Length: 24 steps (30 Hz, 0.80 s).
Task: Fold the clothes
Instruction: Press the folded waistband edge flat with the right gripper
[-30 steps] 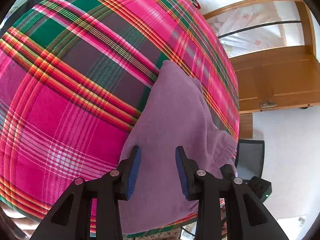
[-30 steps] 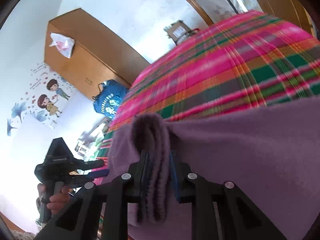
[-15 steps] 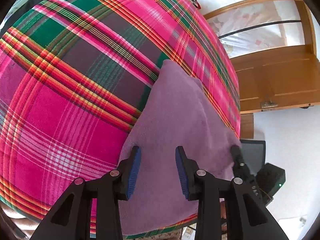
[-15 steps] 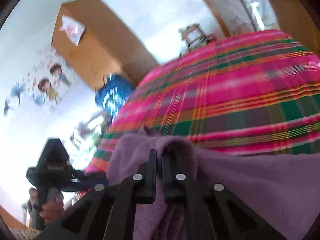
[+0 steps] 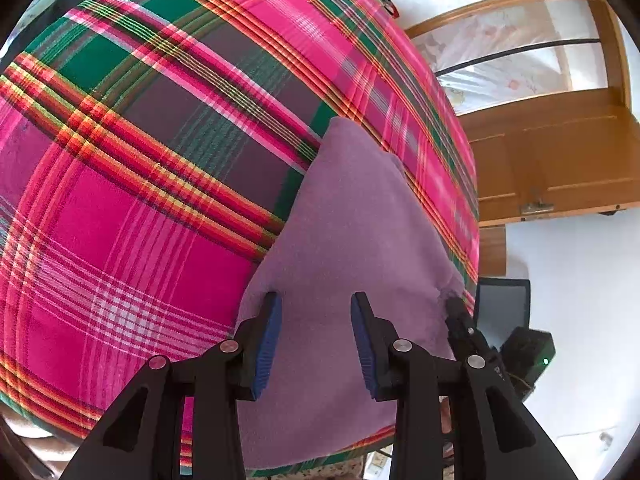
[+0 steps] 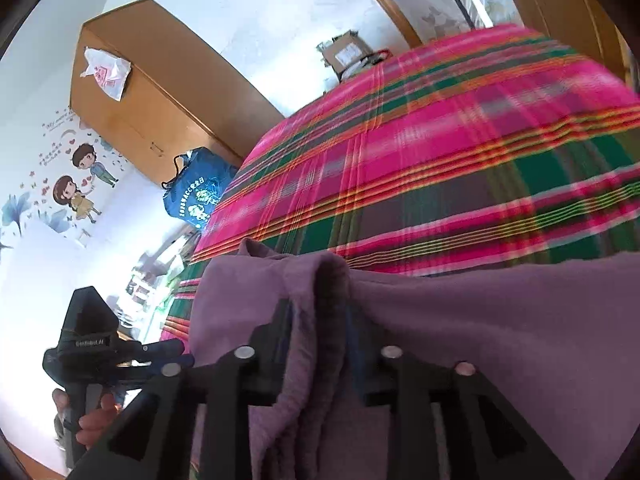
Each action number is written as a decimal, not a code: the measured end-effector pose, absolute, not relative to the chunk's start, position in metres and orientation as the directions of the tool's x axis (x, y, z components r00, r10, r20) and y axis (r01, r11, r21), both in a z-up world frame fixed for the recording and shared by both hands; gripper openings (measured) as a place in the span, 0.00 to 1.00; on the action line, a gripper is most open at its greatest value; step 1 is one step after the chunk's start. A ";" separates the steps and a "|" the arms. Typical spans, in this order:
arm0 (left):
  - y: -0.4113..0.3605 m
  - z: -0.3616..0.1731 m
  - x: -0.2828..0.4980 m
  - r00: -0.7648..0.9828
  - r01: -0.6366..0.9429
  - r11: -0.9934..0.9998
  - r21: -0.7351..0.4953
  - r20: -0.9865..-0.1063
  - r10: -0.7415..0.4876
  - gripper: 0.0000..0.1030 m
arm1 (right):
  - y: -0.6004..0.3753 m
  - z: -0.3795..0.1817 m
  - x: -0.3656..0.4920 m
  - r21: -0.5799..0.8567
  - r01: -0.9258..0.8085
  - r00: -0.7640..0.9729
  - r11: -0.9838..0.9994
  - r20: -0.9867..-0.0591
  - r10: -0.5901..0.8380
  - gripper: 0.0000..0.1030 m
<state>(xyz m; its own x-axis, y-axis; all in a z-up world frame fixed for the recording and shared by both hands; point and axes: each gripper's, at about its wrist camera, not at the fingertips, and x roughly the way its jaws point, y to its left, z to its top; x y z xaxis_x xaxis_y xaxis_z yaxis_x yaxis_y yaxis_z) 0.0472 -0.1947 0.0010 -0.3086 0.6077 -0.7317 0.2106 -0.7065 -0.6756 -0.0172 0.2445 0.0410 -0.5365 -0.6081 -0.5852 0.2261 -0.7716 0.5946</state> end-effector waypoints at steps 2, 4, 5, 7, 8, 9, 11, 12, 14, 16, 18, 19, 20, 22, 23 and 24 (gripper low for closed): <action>-0.197 0.001 0.048 -0.309 0.211 -0.705 -0.677 -0.730 0.609 0.36 | 0.245 0.043 -0.010 0.593 0.243 -0.529 -0.768 -0.582 -0.617 0.31; -0.200 0.002 0.050 -0.312 0.209 -0.703 -0.679 -0.728 0.611 0.36 | 0.244 0.042 0.002 0.596 0.261 -0.504 -0.759 -0.587 -0.634 0.34; -0.201 0.002 0.052 -0.313 0.207 -0.705 -0.679 -0.728 0.610 0.36 | 0.243 0.040 0.007 0.601 0.264 -0.488 -0.754 -0.591 -0.642 0.35; -0.202 0.003 0.055 -0.315 0.203 -0.708 -0.676 -0.730 0.607 0.36 | 0.241 0.033 0.015 0.607 0.267 -0.446 -0.748 -0.610 -0.655 0.36; -0.204 0.003 0.057 -0.315 0.203 -0.708 -0.676 -0.730 0.607 0.36 | 0.240 0.030 0.018 0.611 0.261 -0.438 -0.747 -0.615 -0.656 0.37; -0.206 0.003 0.060 -0.318 0.204 -0.707 -0.678 -0.728 0.607 0.36 | 0.240 0.026 0.021 0.614 0.255 -0.428 -0.747 -0.620 -0.657 0.41; -0.210 0.003 0.064 -0.326 0.207 -0.703 -0.681 -0.725 0.606 0.36 | 0.237 0.021 0.024 0.611 0.251 -0.419 -0.751 -0.631 -0.653 0.43; -0.212 0.003 0.067 -0.332 0.210 -0.701 -0.682 -0.724 0.605 0.36 | 0.237 0.022 0.026 0.609 0.248 -0.421 -0.753 -0.632 -0.650 0.43; -0.214 0.003 0.072 -0.336 0.205 -0.705 -0.679 -0.726 0.600 0.36 | 0.237 0.023 0.027 0.614 0.242 -0.425 -0.751 -0.629 -0.651 0.43; -0.215 0.003 0.077 -0.339 0.200 -0.709 -0.676 -0.727 0.597 0.36 | 0.235 0.022 0.028 0.606 0.238 -0.420 -0.759 -0.641 -0.643 0.43; -0.216 0.003 0.082 -0.340 0.198 -0.710 -0.675 -0.727 0.597 0.36 | 0.231 0.024 0.030 0.576 0.248 -0.430 -0.779 -0.654 -0.622 0.43; -0.217 0.002 0.083 -0.340 0.196 -0.710 -0.676 -0.726 0.597 0.36 | 0.226 0.025 0.032 0.544 0.262 -0.440 -0.797 -0.668 -0.600 0.41; -0.217 0.001 0.085 -0.340 0.199 -0.708 -0.677 -0.726 0.598 0.36 | 0.222 0.027 0.035 0.508 0.277 -0.450 -0.815 -0.681 -0.577 0.40; -0.217 0.000 0.087 -0.338 0.195 -0.712 -0.675 -0.727 0.597 0.36 | 0.212 0.030 0.042 0.412 0.318 -0.475 -0.854 -0.710 -0.520 0.39; -0.217 0.000 0.088 -0.333 0.194 -0.717 -0.670 -0.732 0.594 0.36 | 0.208 0.032 0.045 0.364 0.335 -0.489 -0.869 -0.722 -0.490 0.39; -0.217 -0.001 0.090 -0.327 0.194 -0.723 -0.663 -0.738 0.590 0.36 | 0.204 0.034 0.049 0.322 0.349 -0.500 -0.880 -0.730 -0.465 0.40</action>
